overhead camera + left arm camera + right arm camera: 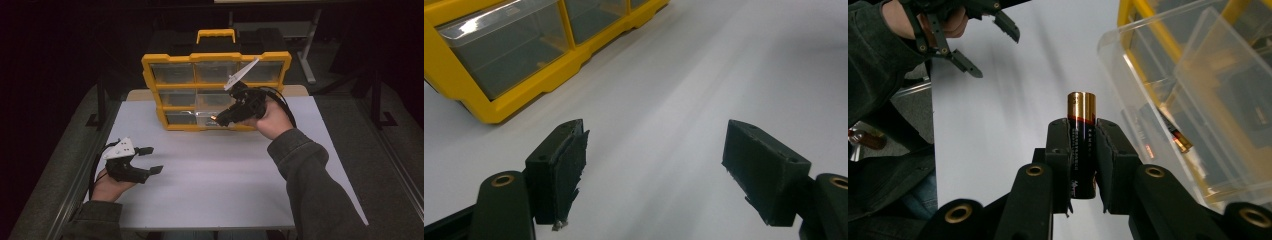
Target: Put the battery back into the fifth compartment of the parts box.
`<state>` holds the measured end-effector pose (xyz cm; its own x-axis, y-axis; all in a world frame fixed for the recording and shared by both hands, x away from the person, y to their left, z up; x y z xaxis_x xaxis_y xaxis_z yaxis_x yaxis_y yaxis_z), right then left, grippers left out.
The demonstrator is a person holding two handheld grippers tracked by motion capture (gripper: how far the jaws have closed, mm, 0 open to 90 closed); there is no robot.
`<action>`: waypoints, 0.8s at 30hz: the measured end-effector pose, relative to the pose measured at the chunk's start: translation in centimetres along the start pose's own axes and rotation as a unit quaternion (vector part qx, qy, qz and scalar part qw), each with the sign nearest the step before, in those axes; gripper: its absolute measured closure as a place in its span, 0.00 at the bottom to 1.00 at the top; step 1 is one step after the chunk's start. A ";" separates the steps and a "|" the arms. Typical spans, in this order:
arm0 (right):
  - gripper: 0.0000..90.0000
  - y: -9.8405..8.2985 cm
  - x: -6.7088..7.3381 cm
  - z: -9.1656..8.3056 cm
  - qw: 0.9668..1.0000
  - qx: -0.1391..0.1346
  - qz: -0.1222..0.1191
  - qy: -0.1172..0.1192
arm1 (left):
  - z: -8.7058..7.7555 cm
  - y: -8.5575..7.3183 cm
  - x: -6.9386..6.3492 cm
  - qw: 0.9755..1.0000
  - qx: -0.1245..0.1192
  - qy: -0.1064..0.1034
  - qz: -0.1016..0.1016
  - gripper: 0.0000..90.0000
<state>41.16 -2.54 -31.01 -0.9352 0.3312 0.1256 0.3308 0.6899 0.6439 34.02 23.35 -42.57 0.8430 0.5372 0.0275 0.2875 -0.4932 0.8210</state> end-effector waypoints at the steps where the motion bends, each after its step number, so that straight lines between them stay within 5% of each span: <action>1: 0.85 0.3 -0.2 -0.2 1.000 0.000 -0.001 -0.002 | 0.0 0.0 0.0 1.000 -0.001 0.000 -0.001 0.28; 24: 0.84 4.0 -3.9 -0.9 1.000 0.004 0.003 -0.030 | -0.2 0.2 0.1 1.000 -0.011 0.000 -0.004 0.28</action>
<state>46.00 -1.65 -28.23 -0.9242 0.3726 0.0834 0.3370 0.6935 0.6367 34.10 23.48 -42.33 0.8409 0.5408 0.0210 0.2839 -0.4738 0.8336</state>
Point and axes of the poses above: each handheld gripper's, and its own axes: z roughly forward along the jaws, y roughly out of its top, x roughly to its left, the point moved 8 cm from there along z, roughly forward along the jaws, and after that the axes turned 2 degrees about x, right-handed, at the moved point
